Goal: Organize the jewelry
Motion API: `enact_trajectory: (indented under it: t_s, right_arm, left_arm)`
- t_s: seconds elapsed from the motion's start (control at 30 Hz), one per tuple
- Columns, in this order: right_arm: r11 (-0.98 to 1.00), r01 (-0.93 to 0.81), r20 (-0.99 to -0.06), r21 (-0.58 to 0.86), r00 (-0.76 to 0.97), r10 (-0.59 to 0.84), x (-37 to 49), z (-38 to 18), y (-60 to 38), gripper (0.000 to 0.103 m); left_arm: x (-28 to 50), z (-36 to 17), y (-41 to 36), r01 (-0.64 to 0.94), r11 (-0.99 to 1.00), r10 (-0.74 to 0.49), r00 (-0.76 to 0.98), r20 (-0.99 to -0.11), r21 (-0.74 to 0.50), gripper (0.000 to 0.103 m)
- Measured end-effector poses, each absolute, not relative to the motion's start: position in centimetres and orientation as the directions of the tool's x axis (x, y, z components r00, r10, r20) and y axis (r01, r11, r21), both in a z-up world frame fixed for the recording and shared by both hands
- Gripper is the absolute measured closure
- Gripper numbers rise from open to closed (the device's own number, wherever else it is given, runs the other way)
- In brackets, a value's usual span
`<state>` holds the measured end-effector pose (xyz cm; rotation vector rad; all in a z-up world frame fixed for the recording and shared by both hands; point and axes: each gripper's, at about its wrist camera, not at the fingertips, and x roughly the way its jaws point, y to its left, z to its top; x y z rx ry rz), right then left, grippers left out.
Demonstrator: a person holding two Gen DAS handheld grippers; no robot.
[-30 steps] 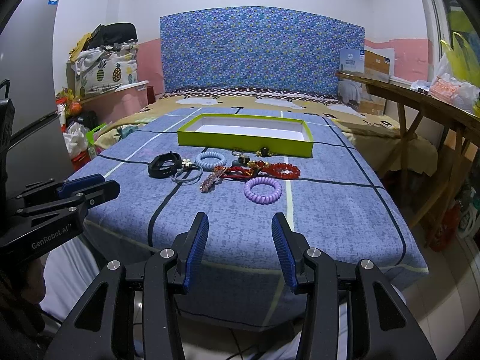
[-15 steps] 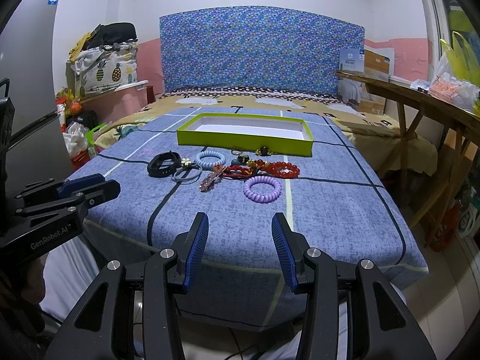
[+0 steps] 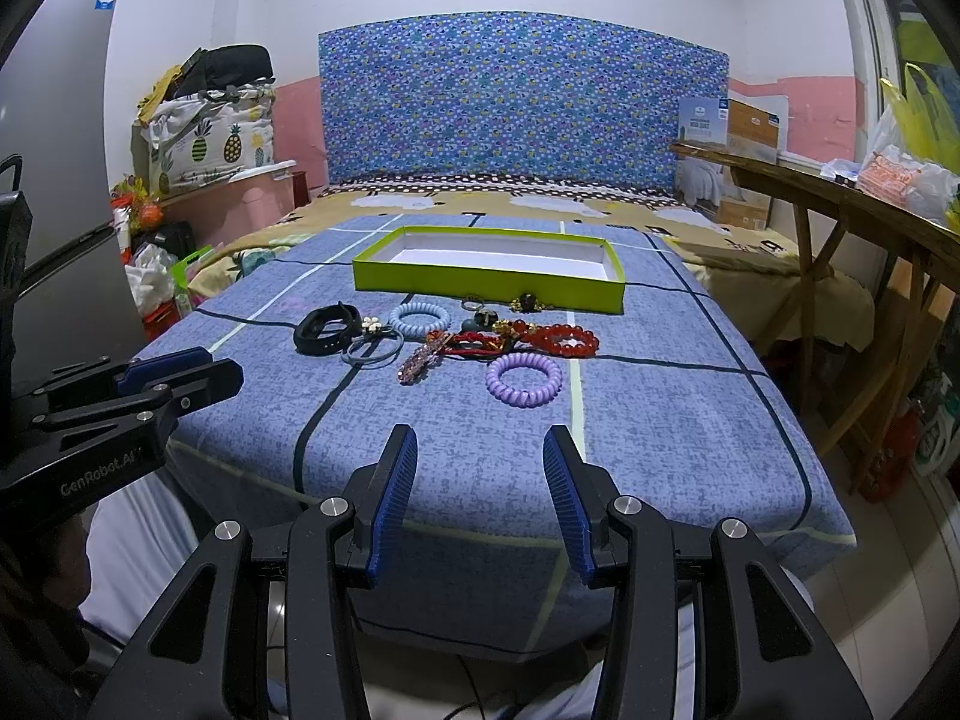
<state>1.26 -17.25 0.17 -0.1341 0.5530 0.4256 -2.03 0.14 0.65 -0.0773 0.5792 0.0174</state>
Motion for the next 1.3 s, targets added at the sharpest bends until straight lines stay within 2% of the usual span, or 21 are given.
enact_trajectory:
  t_s: [0.2, 0.43, 0.77, 1.0, 1.03, 1.13, 1.3]
  right_arm:
    - [0.905, -0.424, -0.538, -0.011, 0.766, 0.353, 1.9, 0.0, -17.3, 0.058]
    - [0.910, -0.414, -0.551, 0.005, 0.758, 0.348, 4.4, -0.1, -17.7, 0.058]
    - [0.916, -0.400, -0.617, 0.044, 0.710, 0.340, 9.4, -1.0, -17.6, 0.058]
    - [0.921, -0.383, -0.677, 0.076, 0.659, 0.329, 12.9, -2.1, -17.4, 0.058]
    - [0.923, -0.379, -0.685, 0.072, 0.653, 0.322, 13.4, -2.3, -17.3, 0.059]
    - [0.924, -0.374, -0.716, 0.073, 0.626, 0.310, 14.4, -2.9, -17.2, 0.079]
    - [0.925, -0.377, -0.738, 0.051, 0.610, 0.289, 15.2, -3.4, -16.9, 0.086]
  left_arm:
    - [-1.1, 0.6, 0.3, -0.036, 0.995, -0.021, 0.827, -0.561, -0.090, 0.069]
    - [1.3, 0.5, 1.6, -0.093, 0.994, 0.040, 0.812, -0.582, -0.061, 0.069]
    - [6.4, 0.1, 4.5, -0.176, 0.984, 0.118, 0.776, -0.619, -0.032, 0.069]
    - [9.1, -0.9, 5.5, -0.186, 0.982, 0.126, 0.741, -0.660, -0.022, 0.069]
    - [9.3, -1.0, 5.5, -0.185, 0.982, 0.126, 0.733, -0.668, -0.018, 0.069]
    - [10.2, -1.6, 5.6, -0.176, 0.984, 0.110, 0.715, -0.691, -0.026, 0.069]
    - [11.5, -2.2, 5.7, -0.164, 0.986, 0.095, 0.681, -0.726, -0.024, 0.069]
